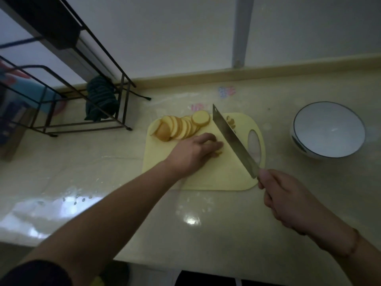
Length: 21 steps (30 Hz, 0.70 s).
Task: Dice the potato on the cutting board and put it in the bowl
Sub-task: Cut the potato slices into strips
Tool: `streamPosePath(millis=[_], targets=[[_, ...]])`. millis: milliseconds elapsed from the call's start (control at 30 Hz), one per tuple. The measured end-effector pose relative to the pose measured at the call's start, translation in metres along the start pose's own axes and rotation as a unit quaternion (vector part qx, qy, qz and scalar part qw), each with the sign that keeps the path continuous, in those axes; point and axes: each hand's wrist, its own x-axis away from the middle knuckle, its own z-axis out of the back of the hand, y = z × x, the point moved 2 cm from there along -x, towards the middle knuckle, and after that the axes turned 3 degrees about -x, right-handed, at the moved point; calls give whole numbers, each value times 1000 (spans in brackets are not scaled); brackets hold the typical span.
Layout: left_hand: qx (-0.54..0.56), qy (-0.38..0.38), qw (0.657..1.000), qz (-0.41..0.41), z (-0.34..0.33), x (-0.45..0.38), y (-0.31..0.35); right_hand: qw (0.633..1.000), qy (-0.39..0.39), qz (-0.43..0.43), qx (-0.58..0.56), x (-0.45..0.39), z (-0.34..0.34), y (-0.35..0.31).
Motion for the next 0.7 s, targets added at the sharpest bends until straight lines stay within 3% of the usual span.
streamPosePath(millis=[167, 400, 700], targets=[[47, 13, 995, 92, -1, -1, 16, 999, 28, 17, 4, 5, -9, 9], [-53, 34, 993, 96, -7, 0, 27, 999, 51, 17, 4, 9, -36, 16], [-14, 21, 998, 64, 0, -2, 21, 999, 52, 9, 1, 5, -38, 14]])
